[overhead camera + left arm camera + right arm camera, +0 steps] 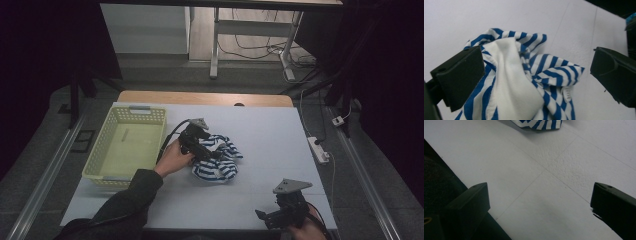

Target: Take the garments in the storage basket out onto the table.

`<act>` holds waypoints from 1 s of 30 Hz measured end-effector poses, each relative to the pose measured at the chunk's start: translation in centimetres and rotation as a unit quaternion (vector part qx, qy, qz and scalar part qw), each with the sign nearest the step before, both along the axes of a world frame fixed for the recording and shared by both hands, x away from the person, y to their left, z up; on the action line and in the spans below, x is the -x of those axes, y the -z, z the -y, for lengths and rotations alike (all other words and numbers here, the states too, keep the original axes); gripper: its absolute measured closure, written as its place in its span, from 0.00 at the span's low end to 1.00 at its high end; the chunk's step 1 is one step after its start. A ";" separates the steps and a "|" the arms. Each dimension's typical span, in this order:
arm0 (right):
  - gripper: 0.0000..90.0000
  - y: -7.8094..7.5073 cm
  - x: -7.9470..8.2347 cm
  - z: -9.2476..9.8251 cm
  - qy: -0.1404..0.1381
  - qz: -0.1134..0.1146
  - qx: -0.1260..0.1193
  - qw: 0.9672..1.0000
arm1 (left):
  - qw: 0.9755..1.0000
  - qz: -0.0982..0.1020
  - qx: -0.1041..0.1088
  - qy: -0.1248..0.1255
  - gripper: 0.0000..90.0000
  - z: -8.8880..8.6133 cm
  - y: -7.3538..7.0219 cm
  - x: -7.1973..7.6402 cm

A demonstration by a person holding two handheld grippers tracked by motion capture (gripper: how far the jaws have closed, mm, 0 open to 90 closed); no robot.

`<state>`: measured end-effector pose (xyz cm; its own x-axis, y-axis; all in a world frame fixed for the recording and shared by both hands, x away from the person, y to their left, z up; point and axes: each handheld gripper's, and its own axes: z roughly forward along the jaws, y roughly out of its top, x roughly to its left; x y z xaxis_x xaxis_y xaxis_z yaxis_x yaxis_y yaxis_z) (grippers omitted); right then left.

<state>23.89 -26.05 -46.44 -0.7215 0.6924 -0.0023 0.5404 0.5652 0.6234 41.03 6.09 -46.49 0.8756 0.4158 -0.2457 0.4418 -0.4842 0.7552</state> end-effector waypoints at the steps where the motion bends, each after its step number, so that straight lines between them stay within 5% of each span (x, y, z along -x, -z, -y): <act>1: 0.02 0.0 0.0 0.0 0.001 0.001 0.001 1.000 | 1.000 -0.001 0.002 0.002 0.00 -0.1 -0.1 0.1; 30: 0.02 -0.1 0.0 0.1 0.005 0.004 -0.004 1.000 | 0.999 -0.016 0.045 -0.014 0.00 -6.2 -2.1 5.3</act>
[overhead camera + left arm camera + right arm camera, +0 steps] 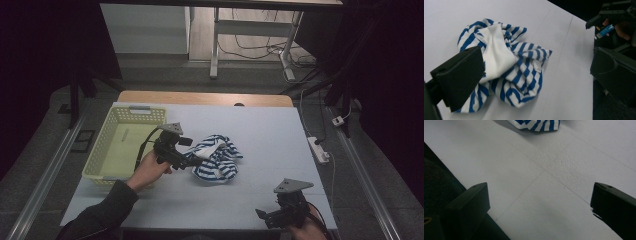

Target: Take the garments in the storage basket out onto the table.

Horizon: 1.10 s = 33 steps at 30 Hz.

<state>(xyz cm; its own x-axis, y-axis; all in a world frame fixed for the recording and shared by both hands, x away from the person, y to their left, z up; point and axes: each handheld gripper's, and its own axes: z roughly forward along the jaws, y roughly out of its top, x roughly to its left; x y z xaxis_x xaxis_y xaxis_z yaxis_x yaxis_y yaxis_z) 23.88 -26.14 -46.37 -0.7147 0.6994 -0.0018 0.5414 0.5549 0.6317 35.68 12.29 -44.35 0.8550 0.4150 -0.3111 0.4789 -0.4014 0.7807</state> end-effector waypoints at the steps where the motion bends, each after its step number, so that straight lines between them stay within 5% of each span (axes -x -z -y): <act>1: 0.02 0.0 0.0 0.0 0.000 0.000 0.001 1.000 | 1.000 0.000 0.000 -0.002 0.00 -0.3 -0.1 0.2; 20: 0.02 0.0 0.0 0.0 0.003 0.001 0.002 1.000 | 0.999 0.010 0.007 -0.049 0.00 -6.8 -0.5 5.3; 33: 0.02 0.0 0.0 -0.1 0.003 0.001 0.004 1.000 | 0.994 0.012 0.026 -0.104 0.00 -12.1 0.2 9.0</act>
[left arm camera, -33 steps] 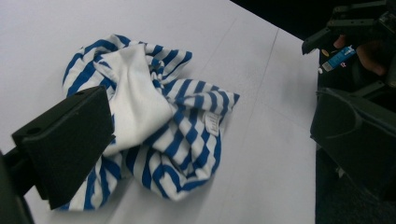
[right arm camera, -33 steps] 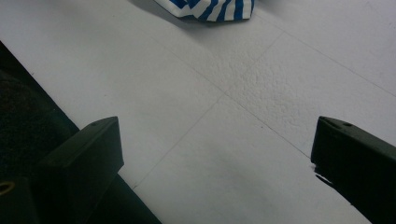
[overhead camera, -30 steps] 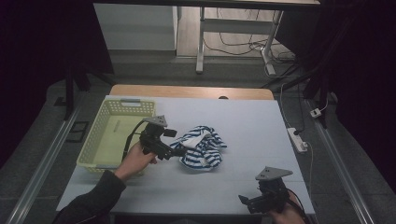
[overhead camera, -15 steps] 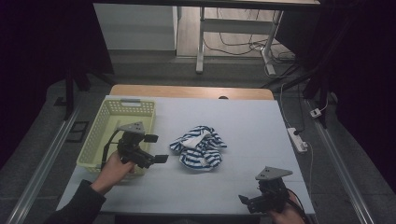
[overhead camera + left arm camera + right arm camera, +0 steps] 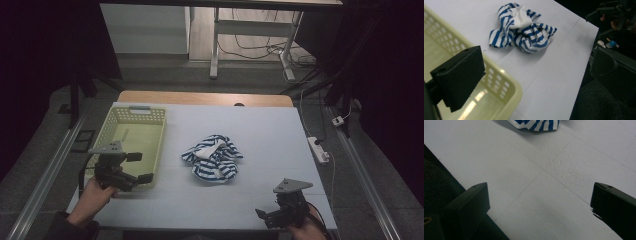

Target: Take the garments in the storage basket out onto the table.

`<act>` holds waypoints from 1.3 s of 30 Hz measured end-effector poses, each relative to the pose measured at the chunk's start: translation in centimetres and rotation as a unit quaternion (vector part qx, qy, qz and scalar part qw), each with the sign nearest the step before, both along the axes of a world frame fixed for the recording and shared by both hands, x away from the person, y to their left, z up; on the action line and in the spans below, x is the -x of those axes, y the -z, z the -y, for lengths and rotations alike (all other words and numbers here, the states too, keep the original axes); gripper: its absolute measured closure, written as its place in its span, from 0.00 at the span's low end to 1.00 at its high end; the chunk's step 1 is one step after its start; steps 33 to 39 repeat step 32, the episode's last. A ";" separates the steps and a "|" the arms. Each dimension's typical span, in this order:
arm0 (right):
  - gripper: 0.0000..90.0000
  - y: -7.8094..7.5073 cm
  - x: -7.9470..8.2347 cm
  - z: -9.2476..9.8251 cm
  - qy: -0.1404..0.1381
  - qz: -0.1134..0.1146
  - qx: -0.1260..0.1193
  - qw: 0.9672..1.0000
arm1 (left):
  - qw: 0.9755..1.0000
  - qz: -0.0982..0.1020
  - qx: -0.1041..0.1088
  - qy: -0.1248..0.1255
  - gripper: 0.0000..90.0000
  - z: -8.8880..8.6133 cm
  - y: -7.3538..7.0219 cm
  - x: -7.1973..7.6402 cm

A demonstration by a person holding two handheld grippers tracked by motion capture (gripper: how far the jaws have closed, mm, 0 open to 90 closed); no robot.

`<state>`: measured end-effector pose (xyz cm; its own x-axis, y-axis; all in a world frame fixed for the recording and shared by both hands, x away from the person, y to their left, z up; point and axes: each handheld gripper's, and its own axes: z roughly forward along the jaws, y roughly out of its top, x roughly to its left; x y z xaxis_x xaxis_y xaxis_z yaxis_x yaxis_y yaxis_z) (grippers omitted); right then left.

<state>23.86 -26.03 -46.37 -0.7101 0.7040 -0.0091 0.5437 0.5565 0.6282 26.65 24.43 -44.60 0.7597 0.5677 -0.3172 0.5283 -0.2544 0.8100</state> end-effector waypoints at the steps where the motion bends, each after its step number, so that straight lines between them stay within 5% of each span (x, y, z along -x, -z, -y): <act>1: 0.02 0.0 0.0 0.0 0.000 0.000 -0.001 1.000 | 1.000 0.000 0.000 -0.004 0.00 -0.3 0.1 0.3; 16: 0.02 -0.1 0.0 0.1 0.006 0.002 -0.004 1.000 | 0.997 -0.015 -0.009 -0.075 0.00 -5.3 2.4 4.6; 24: 0.02 -0.1 0.0 0.1 0.007 0.003 -0.004 1.000 | 0.993 -0.025 -0.033 -0.107 0.00 -7.0 3.1 6.3; 27: 0.02 -0.1 0.0 0.1 0.008 0.003 -0.005 1.000 | 0.990 -0.034 -0.064 -0.122 0.00 -7.3 3.5 6.9; 39: 0.02 0.0 0.0 0.1 0.007 0.002 -0.002 1.000 | 0.988 -0.045 -0.057 -0.135 0.00 -7.6 3.5 7.0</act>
